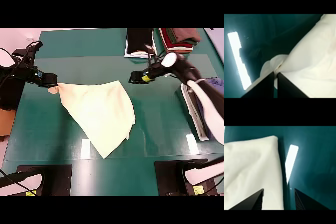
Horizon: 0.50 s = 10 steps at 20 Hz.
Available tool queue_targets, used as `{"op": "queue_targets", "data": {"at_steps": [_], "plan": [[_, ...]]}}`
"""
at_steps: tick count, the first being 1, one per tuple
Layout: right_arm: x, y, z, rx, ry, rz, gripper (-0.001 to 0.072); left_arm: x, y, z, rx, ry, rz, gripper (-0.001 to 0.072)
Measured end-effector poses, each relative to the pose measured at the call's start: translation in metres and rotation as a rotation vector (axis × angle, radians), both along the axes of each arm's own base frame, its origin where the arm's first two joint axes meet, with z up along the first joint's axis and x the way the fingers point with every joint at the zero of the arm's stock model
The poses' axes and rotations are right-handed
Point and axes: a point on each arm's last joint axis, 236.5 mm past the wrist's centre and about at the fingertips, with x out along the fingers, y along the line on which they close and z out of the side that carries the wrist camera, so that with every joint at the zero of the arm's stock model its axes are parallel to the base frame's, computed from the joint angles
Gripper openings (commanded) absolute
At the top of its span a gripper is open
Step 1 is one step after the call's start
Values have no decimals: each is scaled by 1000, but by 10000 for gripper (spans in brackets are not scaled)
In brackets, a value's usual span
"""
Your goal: Fold the shirts.
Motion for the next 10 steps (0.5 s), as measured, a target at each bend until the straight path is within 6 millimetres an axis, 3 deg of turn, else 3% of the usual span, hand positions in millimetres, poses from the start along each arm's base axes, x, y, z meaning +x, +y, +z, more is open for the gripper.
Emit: {"op": "queue_targets", "data": {"at_steps": [4, 8, 9, 10], "plan": [[28, 24, -32, 39, 41, 10, 446, 0, -2, 1, -9, 0, 1, 27], [42, 51, -50, 97, 82, 36, 444, 0, -3, 1, -15, -1, 1, 27], [44, 58, -54, 104, 87, 45, 406, 0, -3, 1, -16, -1, 1, 27], [46, 65, -56, 112, 89, 57, 240, 0, -3, 1, -16, -1, 1, 27]]}}
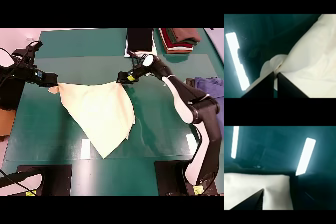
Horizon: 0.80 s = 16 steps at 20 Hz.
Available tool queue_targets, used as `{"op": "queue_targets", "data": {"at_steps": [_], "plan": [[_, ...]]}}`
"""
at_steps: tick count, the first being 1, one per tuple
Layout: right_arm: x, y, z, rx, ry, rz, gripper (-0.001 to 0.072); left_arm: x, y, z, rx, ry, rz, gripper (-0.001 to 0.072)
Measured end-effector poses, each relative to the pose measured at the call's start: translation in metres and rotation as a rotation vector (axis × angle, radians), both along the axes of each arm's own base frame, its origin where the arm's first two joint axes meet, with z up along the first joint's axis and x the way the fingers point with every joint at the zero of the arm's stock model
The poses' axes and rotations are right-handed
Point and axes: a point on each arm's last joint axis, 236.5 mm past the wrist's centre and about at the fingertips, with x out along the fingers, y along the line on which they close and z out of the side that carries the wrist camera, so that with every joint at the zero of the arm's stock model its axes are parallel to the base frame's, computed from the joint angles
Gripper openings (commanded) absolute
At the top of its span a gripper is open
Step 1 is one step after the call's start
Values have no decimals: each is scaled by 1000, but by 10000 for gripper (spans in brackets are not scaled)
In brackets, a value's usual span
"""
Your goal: Fold the shirts.
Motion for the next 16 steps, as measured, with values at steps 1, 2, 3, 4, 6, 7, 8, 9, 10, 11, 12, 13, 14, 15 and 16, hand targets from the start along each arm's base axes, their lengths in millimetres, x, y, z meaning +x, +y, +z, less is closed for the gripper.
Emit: {"op": "queue_targets", "data": {"at_steps": [1, 2, 3, 4, 6, 7, 8, 9, 10, 11, 12, 13, 14, 15, 16], "plan": [[1, 6, -2, 5, -1, 10, 9, 0, 0, 0, -1, 0, 0, 27], [2, 12, -3, 7, -9, 26, 13, 0, 0, 0, -1, 0, 0, 26], [3, 17, -1, 9, -25, 42, 13, 0, 0, 0, -1, -2, 0, 26], [5, 22, 6, 14, -48, 55, 13, 1, 0, 2, -2, -9, 2, 26], [12, 26, 35, 11, -127, 76, 13, 5, 1, 16, -2, -60, 9, 26], [16, 24, 61, 1, -191, 84, 13, 9, 2, 32, -2, -109, 14, 26], [20, 19, 91, -18, -266, 87, 13, 12, 3, 53, 0, -172, 19, 26], [21, 13, 124, -38, -341, 88, 13, 15, 4, 82, -1, -250, 25, 26], [19, 4, 165, -62, -427, 86, 13, 15, 5, 116, -2, -338, 29, 26], [13, -4, 206, -78, -509, 81, 13, 11, 6, 151, -5, -423, 32, 26], [2, -14, 254, -88, -600, 72, 13, 4, 7, 192, -10, -519, 35, 26], [-11, -23, 295, -93, -676, 63, 12, -7, 7, 227, -15, -602, 37, 26], [-30, -34, 336, -99, -750, 53, 13, -22, 7, 266, -22, -695, 38, 26], [-49, -44, 372, -97, -815, 42, 13, -38, 7, 298, -31, -771, 37, 26], [-72, -53, 407, -90, -877, 33, 13, -58, 7, 329, -42, -848, 35, 26]]}}
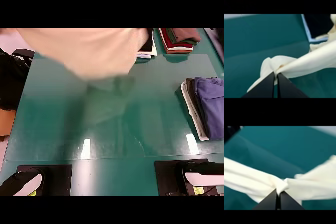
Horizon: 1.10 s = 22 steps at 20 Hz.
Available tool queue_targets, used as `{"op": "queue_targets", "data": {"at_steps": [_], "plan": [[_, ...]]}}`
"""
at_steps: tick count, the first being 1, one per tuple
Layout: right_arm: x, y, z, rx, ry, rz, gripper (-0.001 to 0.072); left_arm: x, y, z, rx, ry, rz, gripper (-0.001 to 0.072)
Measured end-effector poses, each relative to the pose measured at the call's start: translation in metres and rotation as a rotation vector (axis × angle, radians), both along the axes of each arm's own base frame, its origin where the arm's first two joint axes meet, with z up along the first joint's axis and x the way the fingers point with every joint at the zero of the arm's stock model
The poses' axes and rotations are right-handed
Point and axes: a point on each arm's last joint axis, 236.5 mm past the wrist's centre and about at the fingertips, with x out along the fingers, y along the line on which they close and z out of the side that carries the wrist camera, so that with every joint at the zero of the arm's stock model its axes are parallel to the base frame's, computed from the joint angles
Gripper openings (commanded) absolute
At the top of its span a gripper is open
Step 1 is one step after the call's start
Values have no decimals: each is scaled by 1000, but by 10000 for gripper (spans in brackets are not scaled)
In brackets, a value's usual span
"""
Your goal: Fold the shirts.
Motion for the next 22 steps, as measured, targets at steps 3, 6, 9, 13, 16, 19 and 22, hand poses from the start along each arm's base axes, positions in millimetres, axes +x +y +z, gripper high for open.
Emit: {"op": "queue_targets", "data": {"at_steps": [3, 6, 9, 13, 16, 19, 22], "plan": [[-63, -24, 68, 14, -126, -4, 13, -54, 0, 67, -15, -177, -8, 26], [-110, -43, 102, 38, -190, -12, 12, -84, -2, 97, -24, -262, -19, 25], [-127, -50, 89, 43, -149, -25, 12, -76, -4, 86, -19, -219, -28, 26], [-113, -47, 3, -1, 62, -45, 13, -17, -9, 4, 5, 41, -44, 26], [-99, -39, -93, -56, 287, -50, 13, 27, -12, -97, 20, 317, -56, 27], [-94, -27, -186, -83, 510, -39, 14, 47, -13, -215, 33, 609, -67, 26], [-92, -7, -249, -57, 651, -27, 14, 51, -12, -307, 50, 800, -75, 27]]}}
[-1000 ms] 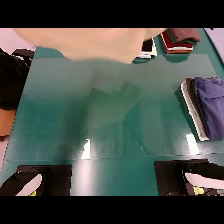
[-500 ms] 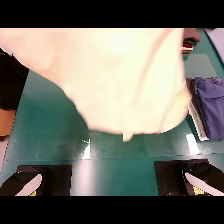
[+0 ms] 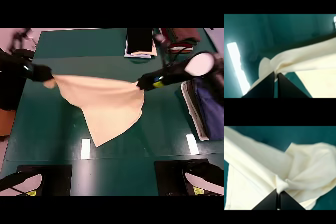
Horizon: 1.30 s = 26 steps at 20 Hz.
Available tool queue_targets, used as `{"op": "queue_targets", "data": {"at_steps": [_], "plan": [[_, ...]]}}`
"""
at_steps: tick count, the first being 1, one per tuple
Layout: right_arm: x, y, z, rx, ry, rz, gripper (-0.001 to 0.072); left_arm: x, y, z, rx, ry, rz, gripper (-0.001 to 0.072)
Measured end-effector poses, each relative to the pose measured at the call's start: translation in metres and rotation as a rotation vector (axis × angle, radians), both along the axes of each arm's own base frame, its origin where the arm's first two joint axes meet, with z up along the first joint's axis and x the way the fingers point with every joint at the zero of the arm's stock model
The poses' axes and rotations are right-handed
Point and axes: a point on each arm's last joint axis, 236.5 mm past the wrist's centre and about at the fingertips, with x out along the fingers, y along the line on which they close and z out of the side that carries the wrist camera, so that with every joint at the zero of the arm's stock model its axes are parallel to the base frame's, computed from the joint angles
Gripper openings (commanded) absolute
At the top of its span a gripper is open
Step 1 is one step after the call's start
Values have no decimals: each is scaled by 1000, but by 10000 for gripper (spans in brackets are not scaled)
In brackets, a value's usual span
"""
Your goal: Fold the shirts.
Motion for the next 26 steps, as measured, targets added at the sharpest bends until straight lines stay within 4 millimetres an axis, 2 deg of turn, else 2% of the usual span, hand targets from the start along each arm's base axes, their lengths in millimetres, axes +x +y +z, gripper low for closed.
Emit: {"op": "queue_targets", "data": {"at_steps": [1, 2, 3, 4, 5, 6, 7, 8, 9, 12, 14, 16, 19, 24, 26], "plan": [[2, 5, -13, 7, 23, -3, 17, 0, 0, -22, 5, 42, -2, 27], [3, 11, -24, 15, 41, -6, 49, 1, 1, -35, 7, 62, -3, 28], [5, 15, -31, 25, 50, -10, 223, 2, 0, -45, 7, 78, -4, 29], [8, 18, -35, 37, 54, -17, 338, 2, 1, -53, 9, 88, -5, 30], [10, 19, -37, 44, 51, -25, 347, 4, 1, -55, 13, 88, -4, 33], [14, 18, -35, 55, 44, -38, 347, 6, 2, -56, 17, 87, -7, 261], [16, 14, -32, 64, 33, -51, 347, 9, 3, -54, 24, 78, -7, 529], [20, 9, -25, 74, 16, -68, 365, 12, 4, -49, 28, 63, -8, 554], [22, 2, -17, 83, -3, -83, 431, 16, 5, -44, 34, 49, -8, 547], [28, -28, 10, 97, -61, -138, 437, 23, 9, -19, 38, 15, -5, 547], [25, -47, 22, 94, -77, -163, 436, 18, 15, -8, 27, 26, 24, 546], [20, -63, 32, 91, -90, -184, 436, -1, 16, -11, 15, 71, 46, 546], [15, -78, 39, 88, -102, -206, 436, -51, -3, -42, -20, 183, 45, 547], [14, -83, 44, 89, -121, -217, 436, -152, -65, -116, -138, 407, -14, 547], [14, -83, 44, 90, -124, -218, 436, -184, -91, -136, -177, 470, -47, 547]]}}
